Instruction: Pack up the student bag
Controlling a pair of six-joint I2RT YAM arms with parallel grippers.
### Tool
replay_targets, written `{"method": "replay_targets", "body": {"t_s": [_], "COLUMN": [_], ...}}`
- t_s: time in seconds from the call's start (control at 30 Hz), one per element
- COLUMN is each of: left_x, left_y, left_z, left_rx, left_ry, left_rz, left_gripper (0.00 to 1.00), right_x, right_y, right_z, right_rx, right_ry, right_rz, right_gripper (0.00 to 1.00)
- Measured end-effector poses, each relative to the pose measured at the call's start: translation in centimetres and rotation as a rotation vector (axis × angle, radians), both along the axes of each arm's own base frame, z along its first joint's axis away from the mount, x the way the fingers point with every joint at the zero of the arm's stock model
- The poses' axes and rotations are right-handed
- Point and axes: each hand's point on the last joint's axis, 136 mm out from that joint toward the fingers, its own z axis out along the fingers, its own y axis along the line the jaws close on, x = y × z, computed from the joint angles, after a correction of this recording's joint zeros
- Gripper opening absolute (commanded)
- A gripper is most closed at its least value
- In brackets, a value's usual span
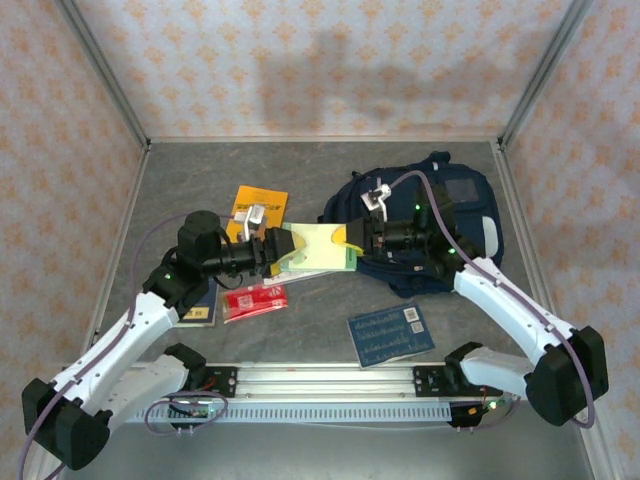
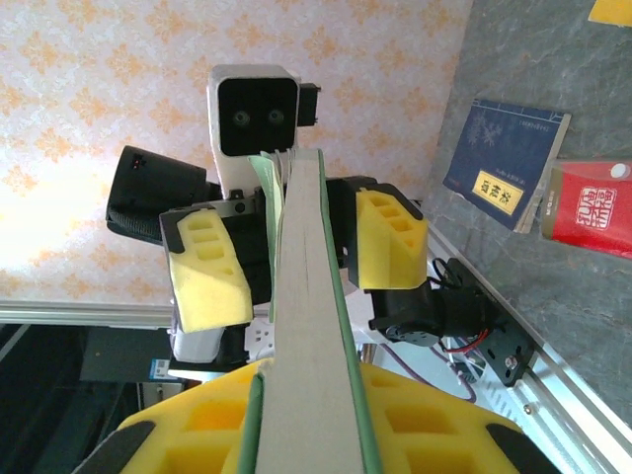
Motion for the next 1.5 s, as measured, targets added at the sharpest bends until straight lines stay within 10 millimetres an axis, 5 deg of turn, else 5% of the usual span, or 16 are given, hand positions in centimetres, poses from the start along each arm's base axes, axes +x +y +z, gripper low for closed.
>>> {"method": "replay_targets", "body": {"t_s": [0.3,0.73,1.07,1.3,1.5], "left_x": [-0.1,-0.4,-0.4,-0.4,-0.5], "left_y": [-0.4,-0.8,-0.7,-0.6,-0.5], "left_z": [1.3,0.4,-0.2,-0.5,-0.9], "left_rx": [-0.05,-0.036,-0.02,-0.009,0.01], "left_ry": [-0.007,0.02,0.017,0.019,0.015], "left_rz": [-0.024,-0.047,-0.048,-0.046,-0.043], "left_gripper": [0.44,0.23,0.38,0.32,0.06], "right_x": [-0.7,-0.8,-0.8,-0.6,-0.4], "right_y": [-0.2,-1.3,-1.6,-1.7,-1.7], "right_z": [-1.7,-2.9,-3.4,-3.5,-3.6], "right_rx": [-0.034,-0.097,-0.118,-0.126,-0.129], "right_ry": [0.001,-0.061,-0.056,-0.057,-0.057], "right_rz": [0.028,0.036,0.027,0.018,0.008], "right_gripper": [0.0,0.0,0.0,0.0,0.0]}}
